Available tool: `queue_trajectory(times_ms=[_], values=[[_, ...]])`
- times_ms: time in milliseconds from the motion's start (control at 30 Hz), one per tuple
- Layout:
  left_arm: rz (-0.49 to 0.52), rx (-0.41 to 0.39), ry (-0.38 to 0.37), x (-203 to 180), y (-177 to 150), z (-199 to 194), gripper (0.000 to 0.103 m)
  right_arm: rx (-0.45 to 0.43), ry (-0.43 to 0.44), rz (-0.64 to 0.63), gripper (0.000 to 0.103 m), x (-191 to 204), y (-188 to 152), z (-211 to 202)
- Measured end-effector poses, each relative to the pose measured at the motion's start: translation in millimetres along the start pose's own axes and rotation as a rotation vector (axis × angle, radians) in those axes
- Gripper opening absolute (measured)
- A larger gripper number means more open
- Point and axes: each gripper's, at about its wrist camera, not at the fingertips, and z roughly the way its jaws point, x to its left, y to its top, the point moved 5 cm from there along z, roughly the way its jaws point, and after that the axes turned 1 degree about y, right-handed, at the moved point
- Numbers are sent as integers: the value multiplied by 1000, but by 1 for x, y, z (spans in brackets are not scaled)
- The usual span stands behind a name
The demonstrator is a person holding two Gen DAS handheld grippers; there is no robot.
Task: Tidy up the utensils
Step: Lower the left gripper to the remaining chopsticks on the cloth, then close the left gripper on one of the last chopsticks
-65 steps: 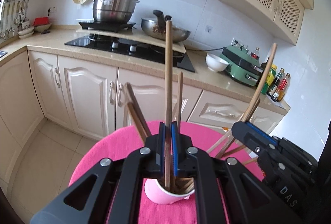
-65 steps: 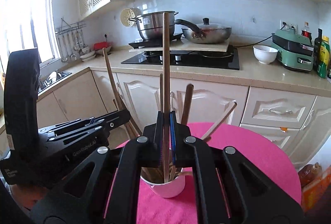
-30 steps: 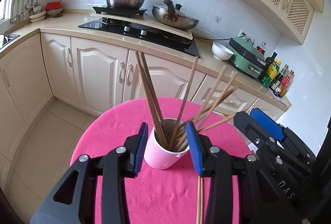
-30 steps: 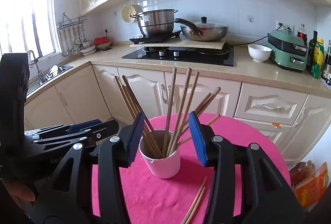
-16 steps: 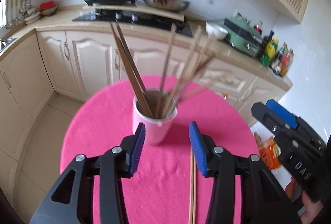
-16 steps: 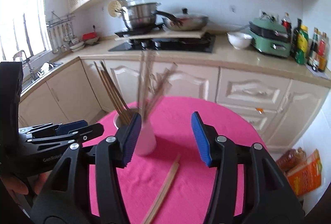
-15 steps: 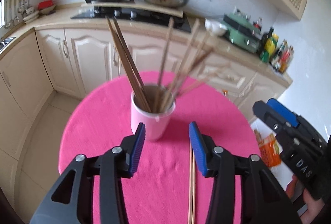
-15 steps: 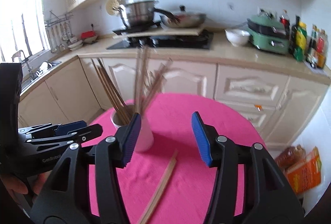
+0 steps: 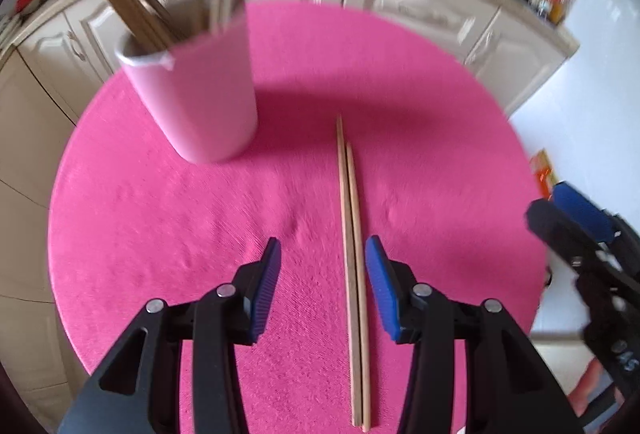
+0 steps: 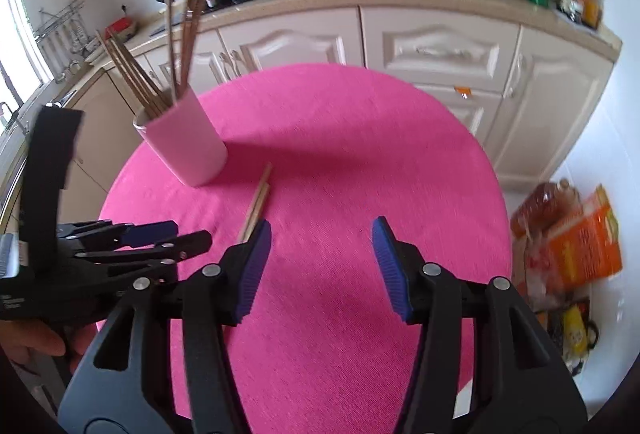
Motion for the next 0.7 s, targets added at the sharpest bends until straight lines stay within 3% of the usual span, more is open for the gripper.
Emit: queue_trajectory(times_ms=[200, 433, 700], values=[[54, 95, 56, -6, -7, 36, 44, 31, -6, 36, 53, -13, -10, 9], [94, 111, 99, -15, 5, 47, 44, 44, -11, 57, 53, -23, -8, 16], [113, 192, 138, -27, 18, 64, 44, 66, -10, 61, 53, -25, -5, 23]])
